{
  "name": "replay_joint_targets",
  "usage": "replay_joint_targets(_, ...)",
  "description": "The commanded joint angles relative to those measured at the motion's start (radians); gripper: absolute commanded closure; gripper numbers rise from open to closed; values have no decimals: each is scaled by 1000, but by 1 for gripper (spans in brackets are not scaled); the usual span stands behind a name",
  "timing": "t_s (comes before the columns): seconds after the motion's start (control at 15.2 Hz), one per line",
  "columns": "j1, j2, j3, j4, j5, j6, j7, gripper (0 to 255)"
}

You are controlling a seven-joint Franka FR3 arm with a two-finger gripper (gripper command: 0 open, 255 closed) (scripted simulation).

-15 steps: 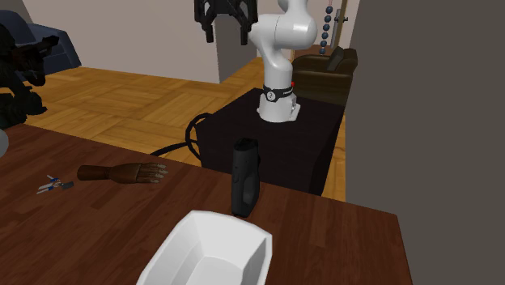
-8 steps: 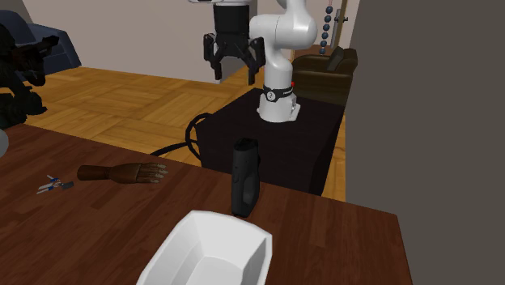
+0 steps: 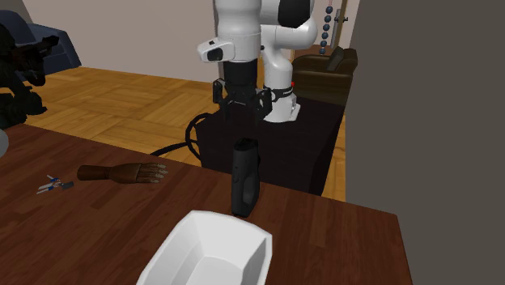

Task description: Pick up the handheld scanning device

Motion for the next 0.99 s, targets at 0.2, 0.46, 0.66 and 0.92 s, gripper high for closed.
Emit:
replay_joint_targets(0.2,-1,169,29,21,-30,137,68,0)
replay_joint_targets(0.46,-4,225,30,12,-46,201,80,0)
replay_joint_targets(0.66,-5,262,30,8,-58,242,89,0)
replay_joint_targets(0.92,-5,261,30,9,-58,239,89,255)
